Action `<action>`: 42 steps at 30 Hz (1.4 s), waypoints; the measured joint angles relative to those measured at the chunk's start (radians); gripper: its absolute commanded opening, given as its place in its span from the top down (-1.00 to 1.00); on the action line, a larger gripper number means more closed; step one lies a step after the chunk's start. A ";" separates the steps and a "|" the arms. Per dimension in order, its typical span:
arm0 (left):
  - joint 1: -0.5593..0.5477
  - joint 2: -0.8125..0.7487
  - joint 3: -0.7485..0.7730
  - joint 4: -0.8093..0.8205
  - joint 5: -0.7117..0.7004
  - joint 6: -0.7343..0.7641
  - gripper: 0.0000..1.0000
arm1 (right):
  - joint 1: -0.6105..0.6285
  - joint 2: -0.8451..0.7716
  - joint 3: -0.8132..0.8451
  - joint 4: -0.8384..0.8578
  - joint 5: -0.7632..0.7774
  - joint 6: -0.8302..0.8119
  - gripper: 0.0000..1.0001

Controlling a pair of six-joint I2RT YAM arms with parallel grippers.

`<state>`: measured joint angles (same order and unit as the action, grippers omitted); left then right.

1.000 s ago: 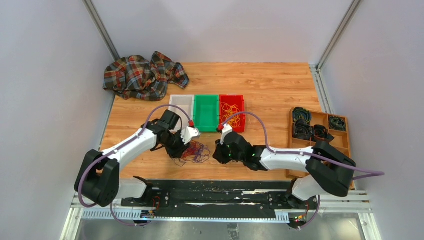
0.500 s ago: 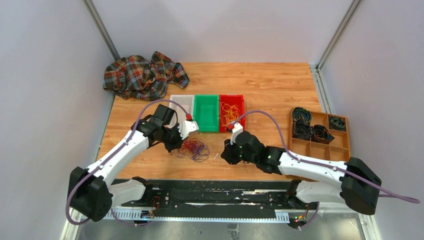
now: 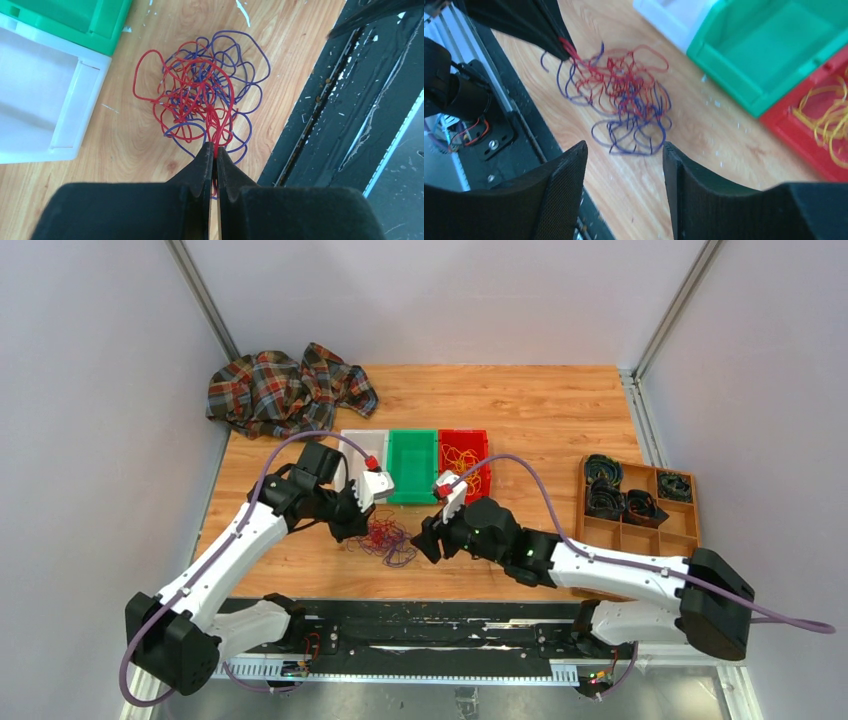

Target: Untangle the cables

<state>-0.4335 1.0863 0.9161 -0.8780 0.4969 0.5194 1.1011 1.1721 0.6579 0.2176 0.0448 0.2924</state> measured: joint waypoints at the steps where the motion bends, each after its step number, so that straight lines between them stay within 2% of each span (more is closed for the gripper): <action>1: 0.000 -0.003 0.001 -0.001 0.007 0.000 0.89 | 0.000 0.016 0.001 0.032 -0.001 -0.012 -0.15; 4: 0.000 -0.005 0.002 -0.007 0.016 0.001 0.89 | 0.000 0.101 0.011 0.150 -0.020 -0.071 -0.14; 13: 0.000 -0.010 0.002 -0.025 0.015 0.032 0.91 | 0.000 0.370 0.099 0.349 -0.044 -0.230 -0.07; 16: 0.013 -0.021 0.002 -0.036 0.004 0.034 0.92 | 0.000 0.425 0.122 0.416 -0.043 -0.259 0.06; 22: 0.026 -0.051 0.002 -0.049 -0.027 0.038 0.93 | -0.001 0.491 0.130 0.555 -0.046 -0.283 0.46; 23: 0.026 -0.058 0.002 -0.048 -0.029 0.042 0.88 | -0.001 0.495 0.127 0.580 -0.046 -0.286 0.53; 24: 0.024 -0.063 0.002 -0.048 -0.029 0.050 0.72 | -0.001 0.496 0.121 0.603 -0.046 -0.287 0.63; 28: 0.013 -0.073 0.002 -0.053 -0.018 0.069 -0.13 | 0.000 0.494 0.061 0.709 -0.045 -0.277 0.84; 30: 0.012 -0.074 0.002 -0.051 -0.011 0.064 -0.41 | -0.001 0.484 0.030 0.739 -0.047 -0.265 0.86; 32: 0.012 -0.074 0.002 -0.042 -0.011 0.039 -0.50 | -0.001 0.459 -0.001 0.756 -0.061 -0.248 0.87; 36: 0.013 -0.077 0.003 -0.016 -0.005 -0.003 -0.52 | -0.001 0.390 -0.024 0.774 -0.093 -0.221 0.98; 38: 0.013 -0.077 0.008 -0.009 0.011 -0.020 -0.51 | -0.001 0.354 -0.031 0.781 -0.103 -0.206 0.98; 42: 0.012 -0.072 0.007 0.005 0.008 -0.025 -0.46 | -0.001 0.323 -0.051 0.786 -0.094 -0.183 0.64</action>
<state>-0.4213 1.0145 0.9230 -0.8726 0.5049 0.4942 1.1004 1.4952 0.6064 1.0035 -0.0494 0.1089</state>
